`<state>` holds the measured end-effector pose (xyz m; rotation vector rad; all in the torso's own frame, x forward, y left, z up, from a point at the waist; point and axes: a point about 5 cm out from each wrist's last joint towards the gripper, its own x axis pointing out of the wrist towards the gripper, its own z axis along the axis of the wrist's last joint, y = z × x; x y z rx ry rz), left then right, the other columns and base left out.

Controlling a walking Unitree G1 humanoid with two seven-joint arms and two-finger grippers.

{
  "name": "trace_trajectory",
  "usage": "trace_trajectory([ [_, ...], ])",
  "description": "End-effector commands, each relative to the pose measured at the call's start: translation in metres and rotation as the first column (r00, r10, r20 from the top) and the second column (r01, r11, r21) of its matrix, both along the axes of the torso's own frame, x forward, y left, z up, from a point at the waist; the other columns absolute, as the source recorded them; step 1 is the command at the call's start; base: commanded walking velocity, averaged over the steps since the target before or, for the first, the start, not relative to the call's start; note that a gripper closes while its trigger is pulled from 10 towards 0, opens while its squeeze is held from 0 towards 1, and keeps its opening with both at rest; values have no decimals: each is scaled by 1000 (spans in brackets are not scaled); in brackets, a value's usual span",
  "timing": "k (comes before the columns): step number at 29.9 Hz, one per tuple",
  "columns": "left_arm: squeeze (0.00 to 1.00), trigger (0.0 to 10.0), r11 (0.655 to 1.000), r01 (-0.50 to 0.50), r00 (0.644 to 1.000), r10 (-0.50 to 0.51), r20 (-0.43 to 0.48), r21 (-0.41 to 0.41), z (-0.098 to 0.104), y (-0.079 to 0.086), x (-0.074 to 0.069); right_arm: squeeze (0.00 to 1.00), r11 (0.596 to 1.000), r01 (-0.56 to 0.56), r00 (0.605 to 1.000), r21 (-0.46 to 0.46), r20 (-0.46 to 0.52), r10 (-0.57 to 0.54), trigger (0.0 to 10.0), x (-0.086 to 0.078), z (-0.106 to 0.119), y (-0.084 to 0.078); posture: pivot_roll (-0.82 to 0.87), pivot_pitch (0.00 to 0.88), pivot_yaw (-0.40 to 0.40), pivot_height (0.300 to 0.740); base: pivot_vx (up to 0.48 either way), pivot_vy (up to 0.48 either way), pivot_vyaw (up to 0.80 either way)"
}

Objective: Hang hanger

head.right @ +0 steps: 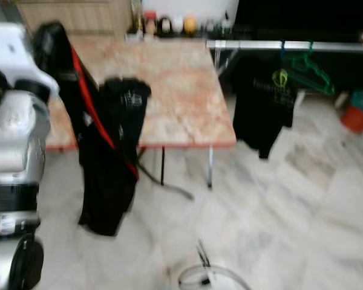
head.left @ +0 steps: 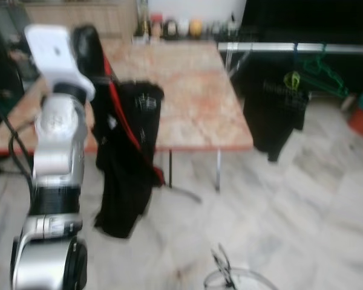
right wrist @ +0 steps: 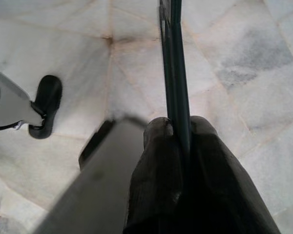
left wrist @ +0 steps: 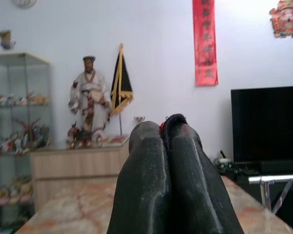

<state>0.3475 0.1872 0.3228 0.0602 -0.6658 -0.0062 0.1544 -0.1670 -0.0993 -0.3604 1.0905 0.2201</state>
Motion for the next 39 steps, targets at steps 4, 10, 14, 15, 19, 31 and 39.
trace_trajectory([
  [4, 0, 10000, 1000, 19, 991, -22, 133, 24, 35, -7, -6, 0, 1000, 6, 1000, -21, -13, -6, 10000, -5, -1, -10, 13, 0, 7, 740, 345, 0, 0],
  [10, 0, 10000, 998, 15, 978, -26, 208, 53, 62, -7, -5, 0, 1000, -3, 1000, -24, -14, 2, 10000, -5, -1, -10, 15, 0, 7, 740, 356, 0, 0],
  [14, 0, 10000, 998, 10, 972, -23, 234, 57, 73, -6, -3, 0, 1000, -3, 1000, -26, -14, 2, 10000, -4, -1, -10, 20, 0, 12, 740, 361, 0, 0],
  [15, 0, 10000, 998, 12, 971, -25, 237, 58, 76, -6, -2, 0, 1000, -3, 1000, -26, -13, 2, 10000, -4, -1, -10, 18, 0, 13, 740, 364, 0, 0],
  [19, 0, 10000, 998, 18, 967, -34, 251, 66, 82, -10, 0, 0, 1000, -1, 1000, -25, -11, 1, 10000, -4, -1, -10, 8, 0, 19, 740, 361, 0, 0],
  [31, 0, 10000, 999, -4, 960, -10, 281, 51, 93, -5, 7, 0, 1000, 4, 1000, -26, -10, -4, 10000, -4, -1, -10, 8, 0, 20, 740, 365, 0, 0],
  [39, 0, 10000, 998, -8, 961, -7, 275, 54, 89, -3, 10, 0, 1000, 2, 1000, -28, -10, -2, 10000, -3, 0, -11, 8, 0, 20, 740, 365, 0, 0],
])
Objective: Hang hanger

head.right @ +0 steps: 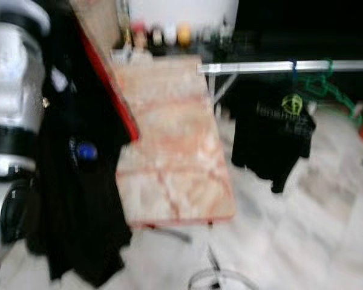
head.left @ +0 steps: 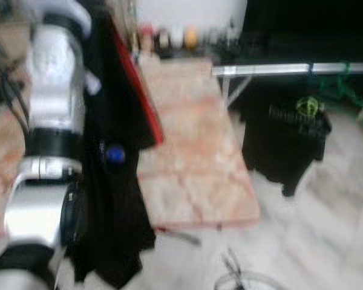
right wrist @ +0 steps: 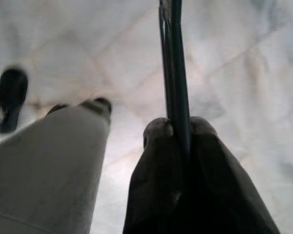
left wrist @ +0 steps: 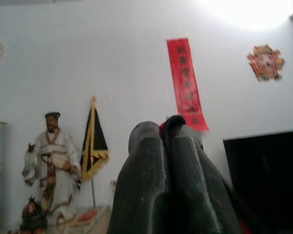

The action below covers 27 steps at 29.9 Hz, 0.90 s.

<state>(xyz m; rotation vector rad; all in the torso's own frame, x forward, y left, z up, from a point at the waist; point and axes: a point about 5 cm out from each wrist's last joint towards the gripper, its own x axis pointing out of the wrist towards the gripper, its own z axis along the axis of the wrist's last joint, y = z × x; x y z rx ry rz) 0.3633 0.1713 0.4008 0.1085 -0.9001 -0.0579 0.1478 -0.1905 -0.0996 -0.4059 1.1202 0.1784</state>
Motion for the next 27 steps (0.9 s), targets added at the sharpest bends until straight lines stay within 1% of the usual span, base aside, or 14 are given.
trace_trajectory([
  [1, 0, 10000, 1000, -8, 1000, 8, 18, -1, 5, 11, -4, 0, 999, -13, 1000, 33, 8, 13, 10000, 3, 0, 13, 8, 0, 20, 740, 0, 0, 0],
  [5, 0, 10000, 999, 51, 998, -49, -50, 20, -11, 8, 0, 0, 999, -14, 1000, 33, 7, 14, 10000, 3, 0, 13, 8, 0, 20, 740, 0, 0, 0],
  [7, 0, 10000, 996, 90, 989, -86, -124, 29, -34, 7, 1, 0, 999, -17, 1000, 33, 6, 17, 10000, 3, 0, 13, 4, 0, 20, 740, 0, 0, 0],
  [8, 0, 10000, 996, 90, 989, -86, -124, 29, -34, 7, 1, 0, 999, -17, 1000, 33, 6, 17, 10000, 3, 0, 13, 4, 0, 20, 740, 0, 0, 0],
  [9, 0, 10000, 991, 126, 969, -115, -218, 39, -65, 9, -4, 0, 999, -22, 1000, 33, 3, 22, 10000, 2, 0, 12, 9, 0, 17, 740, 0, 0, 0],
  [13, 0, 10000, 972, 232, 914, -205, -351, 36, -100, 9, -17, 0, 999, -27, 1000, 33, 0, 27, 10000, 2, -1, 12, 13, 0, 13, 740, 0, 0, 0],
  [16, 0, 10000, 927, 362, 812, -263, -521, 95, -137, 9, -33, 0, 999, -33, 999, 32, -4, 33, 10000, 1, -1, 12, 21, 0, 12, 740, 0, 0, 0],
  [17, 0, 10000, 904, 410, 762, -265, -591, 123, -153, 9, -40, 0, 999, -37, 999, 32, -6, 37, 10000, 1, -1, 12, 23, 0, 13, 740, 0, 0, 0],
  [18, 0, 10000, 897, 422, 748, -262, -610, 132, -158, 9, -43, 0, 999, -39, 999, 32, -6, 40, 10000, 1, -1, 12, 23, 0, 13, 740, 0, 0, 0],
  [19, 0, 10000, 880, 451, 717, -256, -648, 151, -168, 8, -47, 0, 999, -39, 999, 32, -6, 40, 10000, 1, -1, 12, 24, 0, 13, 740, 0, 0, 0],
  [21, 0, 10000, 841, 515, 631, -239, -738, 168, -193, 6, -60, 0, 999, -43, 999, 32, -7, 43, 10000, 1, -1, 12, 24, 0, 13, 740, 0, 0, 0],
  [23, 0, 10000, 828, 539, 572, -224, -789, 156, -212, 5, -68, 0, 999, -44, 999, 33, -7, 44, 10000, 1, -1, 12, 24, 0, 13, 740, 0, 0, 0],
  [25, 0, 10000, 819, 554, 539, -218, -814, 147, -224, 3, -73, 0, 998, -46, 999, 32, -7, 46, 10000, 1, -1, 12, 19, 0, 14, 740, 0, 0, 0],
  [27, 0, 10000, 796, 589, 469, -198, -860, 138, -239, 2, -82, 0, 999, -40, 999, 32, -6, 40, 10000, 0, -1, 12, 13, 0, 16, 740, 0, 0, 0],
])
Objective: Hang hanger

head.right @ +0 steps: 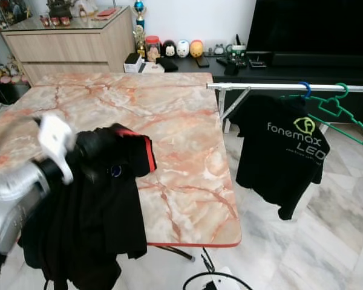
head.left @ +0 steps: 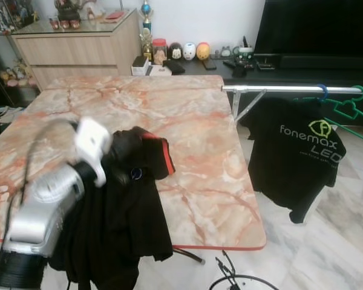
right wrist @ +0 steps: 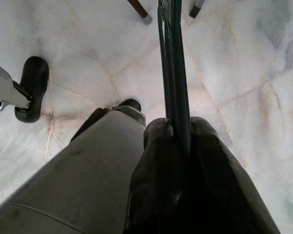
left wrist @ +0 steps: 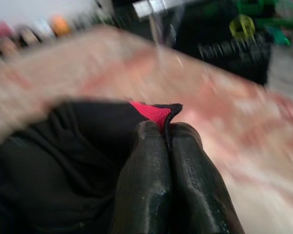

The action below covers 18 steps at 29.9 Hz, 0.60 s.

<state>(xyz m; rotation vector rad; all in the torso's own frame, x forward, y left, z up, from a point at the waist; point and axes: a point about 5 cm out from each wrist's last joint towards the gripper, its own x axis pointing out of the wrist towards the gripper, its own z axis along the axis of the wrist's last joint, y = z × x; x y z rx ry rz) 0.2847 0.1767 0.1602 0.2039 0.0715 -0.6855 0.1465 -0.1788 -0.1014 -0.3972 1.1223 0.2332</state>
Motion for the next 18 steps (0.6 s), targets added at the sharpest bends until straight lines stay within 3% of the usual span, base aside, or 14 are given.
trace_trajectory([
  [1, 0, 10000, 996, 60, 998, -58, -34, 64, -2, -4, -7, 0, 1000, -3, 1000, -2, 7, 3, 10000, 1, 1, 0, 13, 0, 16, 740, 0, 0, 0],
  [5, 0, 10000, 943, 170, 979, -129, -155, 286, -35, -2, -25, 0, 1000, -11, 1000, 0, 1, 11, 10000, 0, 0, 0, 15, 0, 17, 740, 0, 0, 0],
  [11, 0, 10000, 971, 23, 998, -9, -57, 239, -30, -2, -12, 0, 1000, -16, 1000, 1, -1, 16, 10000, -1, 0, 1, 13, 0, 18, 740, 0, 0, 0],
  [12, 557, 10000, 970, 3, 999, 7, -41, 243, -29, -2, -10, 0, 1000, -17, 1000, 0, -1, 17, 10000, -1, 0, 1, 10, 0, 18, 740, 0, 0, 0],
  [13, 1000, 10000, 972, 1, 999, 9, -40, 237, -28, -3, -10, 0, 1000, -16, 1000, -1, -1, 16, 10000, -1, 0, 1, 11, 0, 19, 740, 0, 0, 0],
  [18, 1000, 10000, 969, 76, 995, -58, -82, 236, -29, -4, -19, 0, 1000, -15, 1000, -2, 0, 15, 10000, -1, 0, 0, 9, 0, 22, 740, 0, 0, 0],
])
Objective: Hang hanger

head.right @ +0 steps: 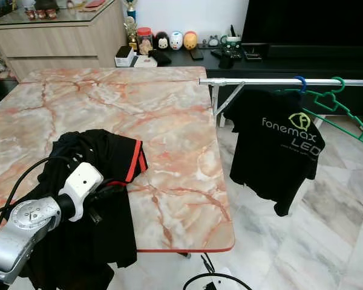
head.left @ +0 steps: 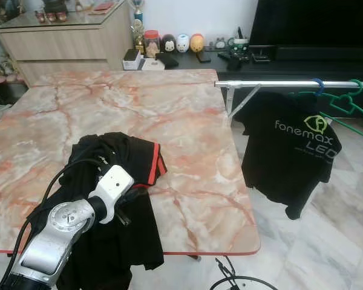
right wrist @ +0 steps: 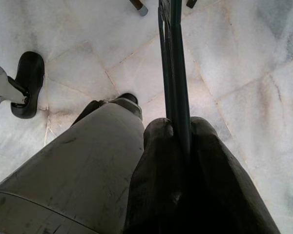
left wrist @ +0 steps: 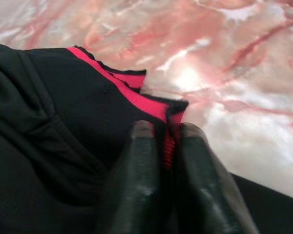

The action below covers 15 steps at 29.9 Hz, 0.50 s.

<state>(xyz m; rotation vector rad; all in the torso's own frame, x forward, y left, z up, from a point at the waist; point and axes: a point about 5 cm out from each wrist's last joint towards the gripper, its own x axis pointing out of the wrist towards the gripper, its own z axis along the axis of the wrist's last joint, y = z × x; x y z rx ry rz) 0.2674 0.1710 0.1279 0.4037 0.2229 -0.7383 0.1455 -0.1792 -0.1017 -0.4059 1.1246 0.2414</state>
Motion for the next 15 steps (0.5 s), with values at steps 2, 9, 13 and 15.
trace_trajectory([
  [2, 1000, 10000, 999, 36, 999, -36, -3, 1, 6, 3, -6, 0, 1000, -3, 1000, 2, 5, 3, 10000, 0, 0, 1, 12, 0, 23, 740, 0, 0, 0],
  [9, 1000, 10000, 998, 43, 999, -42, 17, -35, 22, 11, -9, 0, 1000, -8, 1000, 0, 7, 8, 10000, 1, 1, 0, 20, 0, 18, 740, 0, 0, 0],
  [13, 1000, 10000, 997, 49, 998, -47, 32, -58, 32, 15, -11, 0, 1000, -7, 1000, 2, 12, 7, 10000, 2, 1, 0, 20, 0, 17, 740, 0, 0, 0],
  [15, 1000, 10000, 993, 61, 998, -57, 35, -106, 39, 14, -14, 0, 1000, -7, 1000, 2, 12, 7, 10000, 2, 1, -1, 22, 0, 15, 740, 0, 0, 0],
])
